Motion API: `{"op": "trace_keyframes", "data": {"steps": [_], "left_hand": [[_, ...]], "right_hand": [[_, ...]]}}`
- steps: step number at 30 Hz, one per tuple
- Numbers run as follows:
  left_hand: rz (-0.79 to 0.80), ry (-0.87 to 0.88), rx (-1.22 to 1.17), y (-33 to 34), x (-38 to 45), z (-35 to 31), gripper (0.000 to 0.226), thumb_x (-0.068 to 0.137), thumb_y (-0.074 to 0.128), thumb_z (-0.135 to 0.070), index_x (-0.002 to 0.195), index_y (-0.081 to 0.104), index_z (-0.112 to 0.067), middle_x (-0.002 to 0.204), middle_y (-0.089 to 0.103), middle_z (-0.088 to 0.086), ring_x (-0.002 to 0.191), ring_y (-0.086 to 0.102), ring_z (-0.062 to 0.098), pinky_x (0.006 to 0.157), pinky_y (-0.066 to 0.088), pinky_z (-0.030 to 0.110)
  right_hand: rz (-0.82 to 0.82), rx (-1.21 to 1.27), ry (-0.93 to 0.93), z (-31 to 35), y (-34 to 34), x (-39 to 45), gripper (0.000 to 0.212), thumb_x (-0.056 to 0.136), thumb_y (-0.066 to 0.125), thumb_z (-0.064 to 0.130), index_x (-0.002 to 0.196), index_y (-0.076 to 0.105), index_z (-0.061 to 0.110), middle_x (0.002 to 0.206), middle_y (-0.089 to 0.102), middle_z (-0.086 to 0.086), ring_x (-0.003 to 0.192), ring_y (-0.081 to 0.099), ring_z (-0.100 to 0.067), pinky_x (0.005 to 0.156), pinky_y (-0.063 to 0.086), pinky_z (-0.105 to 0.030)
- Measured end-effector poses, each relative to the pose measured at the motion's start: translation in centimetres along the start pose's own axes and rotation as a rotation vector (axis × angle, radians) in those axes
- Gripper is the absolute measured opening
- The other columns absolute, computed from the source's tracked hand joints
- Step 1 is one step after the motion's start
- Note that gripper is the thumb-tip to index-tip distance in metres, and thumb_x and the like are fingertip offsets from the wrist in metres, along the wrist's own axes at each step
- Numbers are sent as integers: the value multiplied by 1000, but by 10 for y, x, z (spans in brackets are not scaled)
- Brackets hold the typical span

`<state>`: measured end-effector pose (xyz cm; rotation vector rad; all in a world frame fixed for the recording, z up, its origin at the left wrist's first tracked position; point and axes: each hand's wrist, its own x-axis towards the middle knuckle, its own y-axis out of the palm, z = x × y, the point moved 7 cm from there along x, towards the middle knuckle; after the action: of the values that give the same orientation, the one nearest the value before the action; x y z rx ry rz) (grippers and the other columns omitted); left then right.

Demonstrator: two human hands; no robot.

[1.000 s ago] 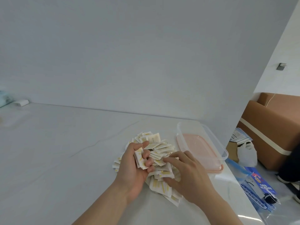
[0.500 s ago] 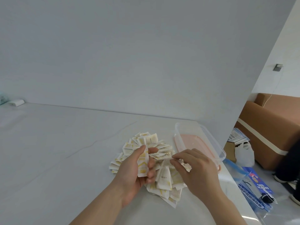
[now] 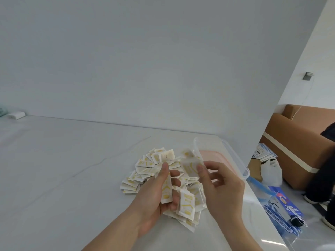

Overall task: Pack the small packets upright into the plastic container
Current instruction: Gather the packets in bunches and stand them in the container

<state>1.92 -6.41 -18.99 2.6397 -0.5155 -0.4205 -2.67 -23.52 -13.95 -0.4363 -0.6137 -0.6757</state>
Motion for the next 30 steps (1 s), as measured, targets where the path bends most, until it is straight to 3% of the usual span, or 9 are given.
{"op": "trace_keyframes", "data": {"steps": [3,7,11,14,16,19,22,25,30], "left_hand": [[1,-26,-34,3,-1,3,63,96,48,-58,120,66,-3,97,77,12,67,68,29,54,53,34],[115,-79,-102,9,0,8,69,102,34,-61,127,67,-7,119,74,21,101,74,40,67,61,34],[107,-84,-113,6,4,12,76,102,28,-63,130,67,-3,124,72,21,109,73,33,99,55,41],[24,-36,-121,-2,10,9,69,99,38,-63,134,60,-8,119,74,22,104,75,30,103,53,44],[18,-25,-141,-5,11,8,72,93,46,-67,139,55,-12,127,70,24,116,71,34,109,49,47],[49,-32,-162,-3,9,4,81,86,47,-75,142,53,-17,135,67,18,125,66,31,111,46,47],[101,-23,-130,-2,7,4,89,83,49,-84,137,65,-15,148,56,20,142,48,39,123,33,49],[78,-11,-138,-2,6,3,72,80,59,-75,123,75,-20,136,65,17,117,61,30,115,41,46],[54,-81,-168,-5,6,5,60,98,44,-63,129,69,-18,126,73,16,107,71,27,95,55,42]], "right_hand": [[18,71,39,1,11,-12,21,86,80,17,81,71,35,78,74,14,64,70,-14,50,50,-19],[33,172,83,1,20,-21,23,87,80,14,79,72,34,77,75,10,66,72,-13,53,53,-20],[124,39,-119,13,29,-25,14,87,82,20,84,73,30,79,72,16,76,71,-10,55,51,-20],[178,-139,-314,18,37,-32,6,86,77,36,84,73,32,79,66,22,78,63,-9,53,49,-28],[197,-201,-358,18,41,-35,8,85,77,40,86,73,33,81,65,24,83,59,-9,54,49,-30],[201,-234,-420,23,45,-39,13,86,76,38,96,75,29,99,68,24,94,57,-7,65,51,-28],[217,-218,-483,25,49,-41,25,87,76,30,111,77,23,124,69,18,105,60,-15,82,53,-31],[243,-252,-522,25,51,-43,30,88,73,33,117,76,25,123,70,19,107,61,-16,83,51,-40],[317,-286,-568,33,53,-45,29,86,75,39,113,75,28,118,70,24,104,58,-13,84,47,-40]]}}
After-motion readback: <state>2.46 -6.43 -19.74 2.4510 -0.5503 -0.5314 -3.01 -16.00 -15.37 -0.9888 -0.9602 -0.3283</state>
